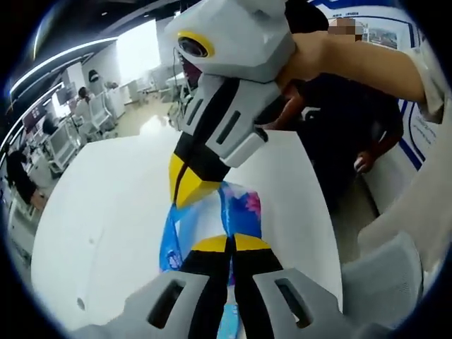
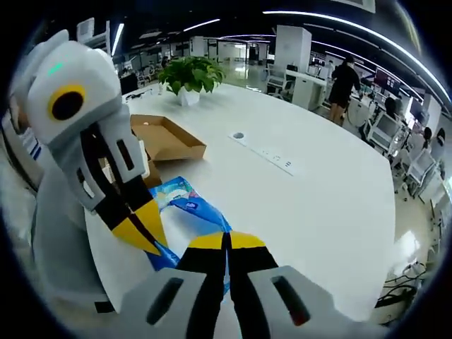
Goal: Operate the shoe box by opening the lid, removing the specified soft item, and placing it in the target area until the item is outside and the box remains undamaged.
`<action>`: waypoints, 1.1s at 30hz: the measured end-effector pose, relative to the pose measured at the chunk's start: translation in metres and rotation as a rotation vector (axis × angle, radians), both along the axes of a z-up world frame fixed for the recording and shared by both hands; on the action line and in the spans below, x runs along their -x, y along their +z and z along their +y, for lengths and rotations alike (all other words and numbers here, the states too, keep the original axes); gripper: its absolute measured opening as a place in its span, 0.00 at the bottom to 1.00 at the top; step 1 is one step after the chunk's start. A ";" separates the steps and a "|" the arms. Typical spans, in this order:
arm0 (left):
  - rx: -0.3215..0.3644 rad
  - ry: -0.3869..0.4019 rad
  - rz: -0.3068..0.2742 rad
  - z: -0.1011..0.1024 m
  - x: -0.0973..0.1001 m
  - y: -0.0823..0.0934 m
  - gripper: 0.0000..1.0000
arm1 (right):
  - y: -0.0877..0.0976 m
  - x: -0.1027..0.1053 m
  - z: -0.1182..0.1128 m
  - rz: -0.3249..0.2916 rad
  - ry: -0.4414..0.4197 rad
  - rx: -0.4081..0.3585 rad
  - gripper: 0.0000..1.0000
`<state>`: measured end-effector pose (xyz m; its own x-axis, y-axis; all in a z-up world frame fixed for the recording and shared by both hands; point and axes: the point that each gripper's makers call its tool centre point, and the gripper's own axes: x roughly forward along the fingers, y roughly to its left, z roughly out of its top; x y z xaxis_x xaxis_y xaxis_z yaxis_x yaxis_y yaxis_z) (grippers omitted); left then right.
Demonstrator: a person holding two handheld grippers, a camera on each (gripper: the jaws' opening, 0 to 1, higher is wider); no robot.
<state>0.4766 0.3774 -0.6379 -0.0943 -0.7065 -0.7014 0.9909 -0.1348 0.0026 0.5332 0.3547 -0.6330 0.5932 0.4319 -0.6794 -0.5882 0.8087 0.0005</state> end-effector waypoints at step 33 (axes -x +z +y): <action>-0.104 -0.095 0.066 -0.057 0.001 -0.077 0.00 | -0.073 -0.001 -0.055 0.135 -0.009 0.072 0.00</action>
